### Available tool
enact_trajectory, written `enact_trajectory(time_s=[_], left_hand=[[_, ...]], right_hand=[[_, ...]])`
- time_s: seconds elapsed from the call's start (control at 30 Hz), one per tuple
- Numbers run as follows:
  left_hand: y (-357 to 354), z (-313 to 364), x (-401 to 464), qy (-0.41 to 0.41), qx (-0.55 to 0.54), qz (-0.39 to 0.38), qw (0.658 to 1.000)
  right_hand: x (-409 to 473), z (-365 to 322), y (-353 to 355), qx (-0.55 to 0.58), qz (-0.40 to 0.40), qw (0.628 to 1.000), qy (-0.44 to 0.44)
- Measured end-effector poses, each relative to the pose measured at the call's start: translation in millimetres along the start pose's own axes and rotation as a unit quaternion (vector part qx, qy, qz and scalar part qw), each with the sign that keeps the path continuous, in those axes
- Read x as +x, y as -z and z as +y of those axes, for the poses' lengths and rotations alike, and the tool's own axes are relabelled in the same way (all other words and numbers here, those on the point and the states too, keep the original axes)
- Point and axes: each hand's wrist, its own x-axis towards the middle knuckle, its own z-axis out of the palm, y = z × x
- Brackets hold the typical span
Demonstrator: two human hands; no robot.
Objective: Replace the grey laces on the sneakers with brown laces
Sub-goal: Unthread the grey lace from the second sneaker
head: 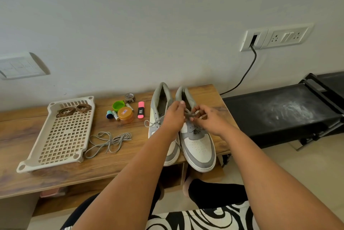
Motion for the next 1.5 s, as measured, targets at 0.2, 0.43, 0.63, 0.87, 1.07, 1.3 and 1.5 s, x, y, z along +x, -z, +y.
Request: enact_trajectory(time_s=[0.2,0.43,0.63,0.87,1.07,1.3,1.5], left_hand=[[13.5,2.7,-2.4,-0.074,0.116,0.012,0.990],[-1.1,-8.5,-3.6,-0.131,0.249,0.012,0.960],[29.8,35.2,-5.2,0.138,-0.401,0.079,0.902],[120.1,35.5,-5.5,0.106,-0.498,0.273,0.816],[154.0,30.7,-12.9,0.208,-0.197,0.260,0.922],[103.5,25.3,-8.6,0.128,0.476,0.062,0.868],[31.0,18.2,-5.2,-0.070,0.440,-0.023,0.895]], right_hand=[[0.9,0.1,-4.5,-0.034,0.055,0.998,0.025],[1.0,3.6,2.1,-0.027,0.062,0.997,0.041],[2.4,8.9,22.5,-0.193,-0.025,0.980,-0.044],[-3.5,34.8,55.0,-0.311,0.036,0.902,-0.299],[-15.8,49.0,66.1,-0.132,0.270,0.878,-0.371],[-5.6,24.9,34.8,-0.171,0.071,0.966,-0.182],[1.8,-1.3,13.6,-0.121,0.091,0.988,-0.005]])
